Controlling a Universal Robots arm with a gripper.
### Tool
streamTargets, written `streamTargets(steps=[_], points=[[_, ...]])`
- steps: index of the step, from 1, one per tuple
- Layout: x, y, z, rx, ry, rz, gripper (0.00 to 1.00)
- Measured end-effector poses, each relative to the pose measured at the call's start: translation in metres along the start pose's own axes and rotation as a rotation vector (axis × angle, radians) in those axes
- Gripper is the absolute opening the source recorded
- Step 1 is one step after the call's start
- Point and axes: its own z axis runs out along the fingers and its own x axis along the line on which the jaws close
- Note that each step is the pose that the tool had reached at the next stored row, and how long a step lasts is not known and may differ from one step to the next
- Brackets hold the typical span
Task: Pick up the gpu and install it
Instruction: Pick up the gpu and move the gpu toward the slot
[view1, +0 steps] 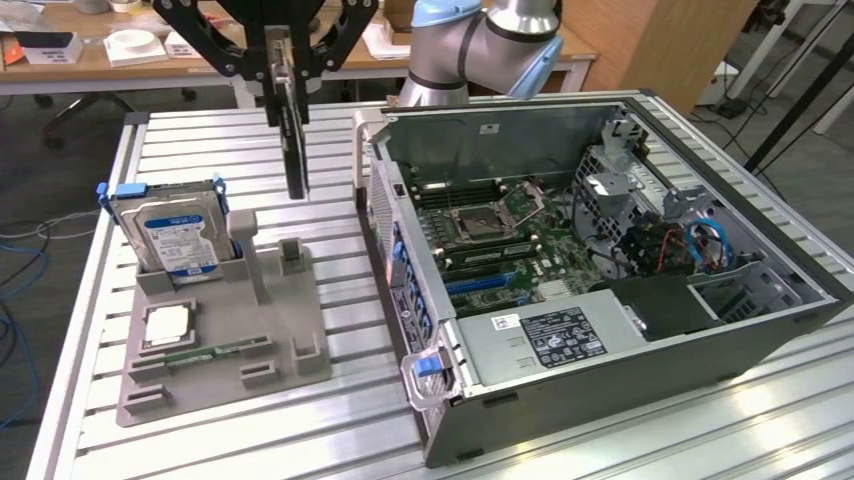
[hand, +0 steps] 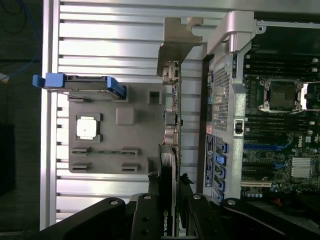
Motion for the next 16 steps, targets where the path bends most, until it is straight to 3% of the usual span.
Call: streamTargets(steps=[16], points=[[-0.019, -0.0002, 0.0001, 0.0000, 0.0000, 0.000, 0.26]])
